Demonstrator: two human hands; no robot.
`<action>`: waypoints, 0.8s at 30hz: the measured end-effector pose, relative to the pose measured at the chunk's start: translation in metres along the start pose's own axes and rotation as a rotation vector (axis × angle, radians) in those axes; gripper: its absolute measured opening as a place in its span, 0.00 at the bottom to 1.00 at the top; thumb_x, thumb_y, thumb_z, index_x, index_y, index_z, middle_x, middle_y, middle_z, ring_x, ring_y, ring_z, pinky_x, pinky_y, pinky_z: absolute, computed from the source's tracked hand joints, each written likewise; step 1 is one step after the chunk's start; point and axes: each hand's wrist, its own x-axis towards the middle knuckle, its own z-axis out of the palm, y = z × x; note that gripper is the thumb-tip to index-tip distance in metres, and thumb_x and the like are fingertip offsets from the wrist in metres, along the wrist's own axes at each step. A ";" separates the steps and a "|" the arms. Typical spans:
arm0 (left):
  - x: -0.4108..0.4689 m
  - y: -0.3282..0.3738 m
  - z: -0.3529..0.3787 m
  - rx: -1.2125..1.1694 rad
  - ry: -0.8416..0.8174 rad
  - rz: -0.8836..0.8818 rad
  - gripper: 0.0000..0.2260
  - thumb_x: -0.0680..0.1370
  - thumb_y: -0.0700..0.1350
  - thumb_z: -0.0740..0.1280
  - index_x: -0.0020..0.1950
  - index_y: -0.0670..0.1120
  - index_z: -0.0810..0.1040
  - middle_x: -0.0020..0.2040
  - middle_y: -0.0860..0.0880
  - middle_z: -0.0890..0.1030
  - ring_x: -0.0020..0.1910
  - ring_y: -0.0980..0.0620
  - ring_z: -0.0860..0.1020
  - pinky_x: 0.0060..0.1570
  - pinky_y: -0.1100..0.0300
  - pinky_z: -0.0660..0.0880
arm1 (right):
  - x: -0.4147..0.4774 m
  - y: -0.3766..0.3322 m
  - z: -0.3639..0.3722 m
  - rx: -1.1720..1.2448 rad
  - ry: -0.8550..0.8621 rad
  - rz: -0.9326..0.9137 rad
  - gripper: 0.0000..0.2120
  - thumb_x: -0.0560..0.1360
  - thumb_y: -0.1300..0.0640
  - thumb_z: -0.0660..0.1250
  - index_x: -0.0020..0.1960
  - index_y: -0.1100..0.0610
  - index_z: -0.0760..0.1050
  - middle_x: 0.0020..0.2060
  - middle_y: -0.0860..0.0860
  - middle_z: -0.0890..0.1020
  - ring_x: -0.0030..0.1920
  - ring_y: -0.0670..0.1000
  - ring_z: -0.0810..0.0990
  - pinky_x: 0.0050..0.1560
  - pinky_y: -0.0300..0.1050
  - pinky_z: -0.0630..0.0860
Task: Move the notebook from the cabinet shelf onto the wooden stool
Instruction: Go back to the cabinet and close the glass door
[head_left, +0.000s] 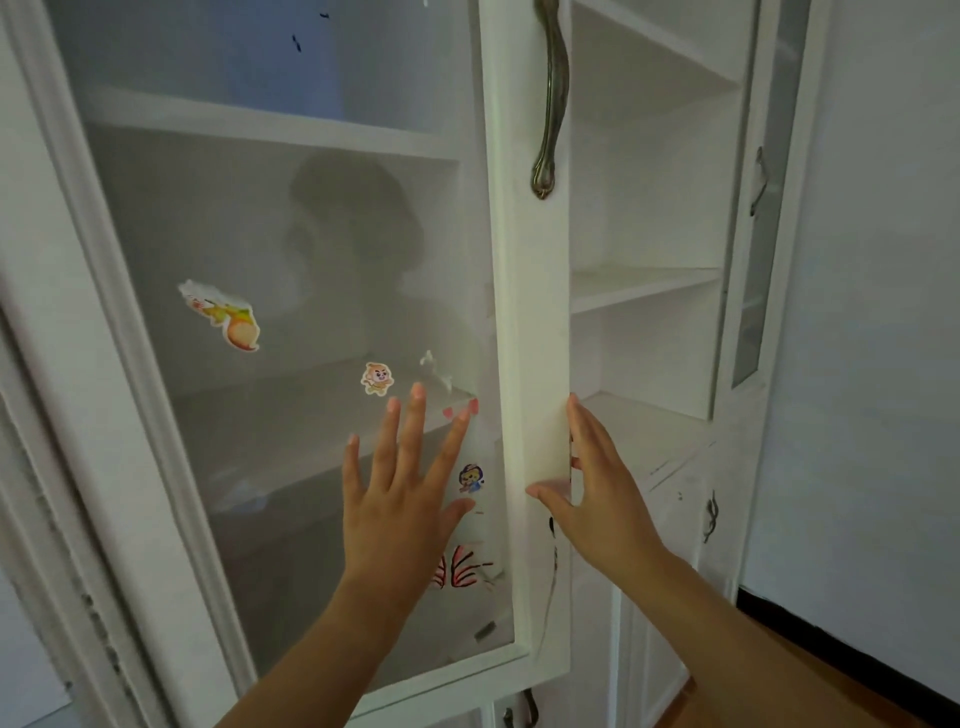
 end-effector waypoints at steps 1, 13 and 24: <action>0.001 -0.001 0.003 0.002 -0.003 0.002 0.43 0.66 0.60 0.69 0.75 0.55 0.51 0.77 0.45 0.44 0.74 0.42 0.50 0.68 0.42 0.45 | 0.003 0.002 0.002 0.008 0.003 -0.012 0.45 0.72 0.53 0.70 0.72 0.42 0.38 0.74 0.45 0.53 0.68 0.50 0.67 0.63 0.41 0.69; 0.013 -0.009 0.033 0.106 -0.032 -0.062 0.41 0.68 0.60 0.69 0.75 0.54 0.52 0.76 0.46 0.38 0.75 0.46 0.40 0.69 0.42 0.40 | 0.046 0.029 0.026 0.069 -0.041 -0.091 0.45 0.70 0.53 0.71 0.73 0.46 0.41 0.74 0.47 0.55 0.68 0.52 0.66 0.64 0.50 0.70; 0.025 -0.005 0.042 0.245 -0.058 -0.145 0.42 0.64 0.59 0.72 0.73 0.53 0.57 0.75 0.41 0.52 0.74 0.42 0.48 0.65 0.35 0.49 | 0.077 0.047 0.040 -0.023 0.051 -0.369 0.47 0.67 0.52 0.74 0.75 0.52 0.47 0.74 0.45 0.49 0.72 0.42 0.50 0.66 0.40 0.61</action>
